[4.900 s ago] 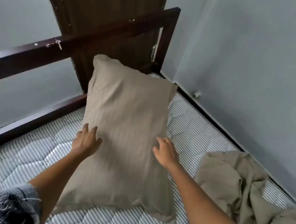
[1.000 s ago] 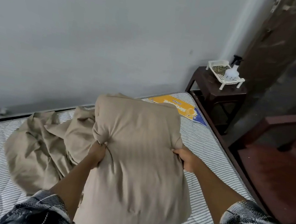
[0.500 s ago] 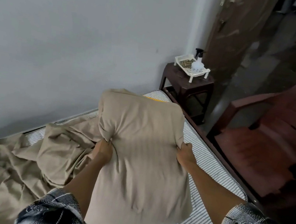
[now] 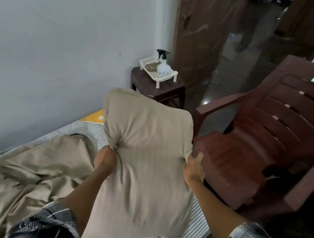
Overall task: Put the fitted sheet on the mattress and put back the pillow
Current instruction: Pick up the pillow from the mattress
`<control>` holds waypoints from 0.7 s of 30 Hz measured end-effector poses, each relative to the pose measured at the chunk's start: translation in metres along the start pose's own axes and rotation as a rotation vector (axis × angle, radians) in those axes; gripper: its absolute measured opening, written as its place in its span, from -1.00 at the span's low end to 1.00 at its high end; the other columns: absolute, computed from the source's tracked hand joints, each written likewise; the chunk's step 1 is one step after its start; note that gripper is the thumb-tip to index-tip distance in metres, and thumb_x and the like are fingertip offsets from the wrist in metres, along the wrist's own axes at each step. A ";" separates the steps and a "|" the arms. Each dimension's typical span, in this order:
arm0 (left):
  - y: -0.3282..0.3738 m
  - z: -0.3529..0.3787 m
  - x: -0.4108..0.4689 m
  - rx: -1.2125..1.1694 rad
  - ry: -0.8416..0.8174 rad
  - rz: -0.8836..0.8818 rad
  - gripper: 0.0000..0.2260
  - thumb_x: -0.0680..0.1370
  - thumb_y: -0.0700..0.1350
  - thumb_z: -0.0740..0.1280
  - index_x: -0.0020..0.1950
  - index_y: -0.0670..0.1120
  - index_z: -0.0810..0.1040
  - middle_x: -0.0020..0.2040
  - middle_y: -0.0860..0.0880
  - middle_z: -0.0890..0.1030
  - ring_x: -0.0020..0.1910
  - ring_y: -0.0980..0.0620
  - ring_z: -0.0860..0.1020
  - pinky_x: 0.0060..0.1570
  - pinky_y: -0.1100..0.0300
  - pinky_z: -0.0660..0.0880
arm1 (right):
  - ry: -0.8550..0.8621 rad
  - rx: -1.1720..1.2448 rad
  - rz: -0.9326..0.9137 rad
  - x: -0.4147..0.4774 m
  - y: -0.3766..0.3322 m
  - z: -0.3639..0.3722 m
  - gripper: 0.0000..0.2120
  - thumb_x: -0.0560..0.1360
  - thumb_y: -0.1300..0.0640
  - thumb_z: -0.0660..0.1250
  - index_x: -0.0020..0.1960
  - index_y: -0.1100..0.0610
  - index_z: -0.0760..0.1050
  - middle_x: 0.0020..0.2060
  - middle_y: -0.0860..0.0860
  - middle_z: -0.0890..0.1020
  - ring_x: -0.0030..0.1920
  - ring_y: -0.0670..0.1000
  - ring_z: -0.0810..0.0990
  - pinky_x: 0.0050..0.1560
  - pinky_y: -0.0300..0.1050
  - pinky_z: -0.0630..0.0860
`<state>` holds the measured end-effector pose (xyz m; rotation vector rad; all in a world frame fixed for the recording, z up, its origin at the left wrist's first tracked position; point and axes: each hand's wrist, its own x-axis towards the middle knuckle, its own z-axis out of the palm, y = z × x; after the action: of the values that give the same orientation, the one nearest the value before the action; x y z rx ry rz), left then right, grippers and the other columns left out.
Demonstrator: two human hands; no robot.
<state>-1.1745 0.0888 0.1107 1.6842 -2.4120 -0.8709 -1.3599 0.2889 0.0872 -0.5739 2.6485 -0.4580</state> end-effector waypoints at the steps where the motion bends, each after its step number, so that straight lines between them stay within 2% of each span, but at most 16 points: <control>1: 0.021 0.011 0.003 -0.002 0.001 -0.003 -0.70 0.62 -0.08 0.12 0.14 -0.29 0.47 0.17 -0.32 0.52 0.17 -0.29 0.47 0.09 0.00 0.38 | 0.009 0.006 0.012 0.011 0.014 -0.010 -0.66 0.56 0.28 0.11 0.32 0.15 0.35 0.38 0.15 0.14 0.00 0.24 0.56 -0.06 -0.03 0.45; 3: 0.049 0.024 0.004 -0.020 0.008 0.014 -0.68 0.63 -0.06 0.13 0.11 -0.31 0.47 0.13 -0.33 0.53 0.14 -0.29 0.49 0.05 0.00 0.39 | 0.052 0.072 0.029 0.022 0.035 -0.024 -0.69 0.57 0.26 0.12 0.30 0.15 0.37 0.38 0.15 0.15 0.00 0.26 0.57 -0.05 0.01 0.45; 5: 0.110 0.059 0.016 -0.023 -0.011 0.073 -0.67 0.62 -0.04 0.13 0.12 -0.30 0.47 0.12 -0.32 0.54 0.12 -0.29 0.50 0.03 -0.01 0.40 | 0.116 0.117 0.053 0.056 0.080 -0.048 -0.73 0.62 0.13 0.11 0.28 0.17 0.38 0.36 0.12 0.19 -0.04 0.26 0.57 -0.08 0.02 0.47; 7: 0.149 0.076 0.016 -0.030 -0.052 0.115 -0.65 0.62 -0.01 0.13 0.16 -0.29 0.46 0.12 -0.31 0.54 0.12 -0.28 0.51 0.05 0.00 0.40 | 0.184 0.141 0.123 0.069 0.110 -0.059 -0.60 0.62 -0.09 0.02 0.30 0.15 0.33 0.18 0.04 0.34 -0.01 0.26 0.56 -0.01 0.06 0.48; 8: 0.180 0.094 0.020 -0.027 -0.081 0.136 -0.64 0.63 0.00 0.13 0.17 -0.29 0.44 0.13 -0.31 0.54 0.13 -0.28 0.51 0.06 0.01 0.40 | 0.217 0.187 0.204 0.082 0.131 -0.070 -0.61 0.62 -0.09 0.04 0.32 0.14 0.29 0.05 -0.02 0.38 0.02 0.26 0.55 0.03 0.06 0.46; 9: 0.191 0.095 0.018 -0.029 -0.095 0.151 -0.63 0.63 0.00 0.13 0.19 -0.29 0.43 0.14 -0.31 0.54 0.14 -0.28 0.50 0.07 0.01 0.40 | 0.232 0.208 0.255 0.081 0.136 -0.072 -0.66 0.63 0.00 0.08 0.32 0.15 0.27 0.03 -0.02 0.40 0.02 0.26 0.54 0.02 0.03 0.43; 10: 0.218 0.109 0.021 -0.026 -0.116 0.198 -0.63 0.63 0.00 0.13 0.20 -0.29 0.42 0.15 -0.30 0.54 0.14 -0.28 0.50 0.07 0.00 0.40 | 0.256 0.218 0.323 0.091 0.155 -0.080 -0.70 0.62 0.11 0.09 0.32 0.18 0.27 0.10 0.02 0.40 0.00 0.24 0.54 -0.02 -0.01 0.41; 12: 0.257 0.124 0.025 -0.016 -0.168 0.269 -0.63 0.63 0.00 0.13 0.24 -0.28 0.41 0.18 -0.28 0.53 0.16 -0.28 0.49 0.07 0.01 0.41 | 0.320 0.271 0.411 0.100 0.176 -0.094 -0.72 0.61 0.19 0.10 0.30 0.22 0.29 0.29 0.10 0.31 -0.05 0.22 0.51 -0.05 0.01 0.42; 13: 0.280 0.134 0.029 -0.009 -0.202 0.307 -0.63 0.63 0.00 0.12 0.25 -0.27 0.41 0.20 -0.27 0.52 0.17 -0.28 0.49 0.08 0.01 0.41 | 0.354 0.304 0.463 0.108 0.190 -0.101 -0.73 0.60 0.21 0.11 0.28 0.24 0.31 0.31 0.12 0.29 -0.09 0.22 0.49 -0.07 0.02 0.42; 17: 0.346 0.164 0.041 0.050 -0.293 0.425 -0.59 0.64 0.04 0.09 0.27 -0.27 0.38 0.23 -0.24 0.49 0.19 -0.25 0.47 0.08 0.02 0.39 | 0.482 0.378 0.587 0.130 0.226 -0.116 -0.75 0.55 0.36 0.11 0.22 0.29 0.33 0.21 0.18 0.34 -0.22 0.17 0.42 -0.20 0.01 0.37; 20: 0.378 0.187 0.056 -0.012 -0.389 0.480 -0.62 0.63 -0.02 0.14 0.31 -0.28 0.39 0.25 -0.23 0.49 0.24 -0.21 0.45 0.09 0.08 0.36 | 0.588 0.373 0.624 0.142 0.241 -0.125 -0.79 0.55 0.36 0.10 0.17 0.30 0.35 0.16 0.20 0.37 -0.28 0.13 0.37 -0.23 0.00 0.36; 21: 0.384 0.188 0.064 -0.058 -0.403 0.458 -0.64 0.63 -0.06 0.16 0.30 -0.28 0.41 0.24 -0.23 0.50 0.24 -0.21 0.45 0.09 0.10 0.36 | 0.607 0.393 0.633 0.147 0.239 -0.130 -0.78 0.56 0.34 0.09 0.19 0.29 0.35 0.08 0.15 0.41 -0.30 0.11 0.36 -0.24 -0.02 0.33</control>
<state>-1.5922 0.1999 0.1239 0.9313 -2.8129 -1.2691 -1.6170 0.4591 0.0628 0.6054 2.9374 -1.0264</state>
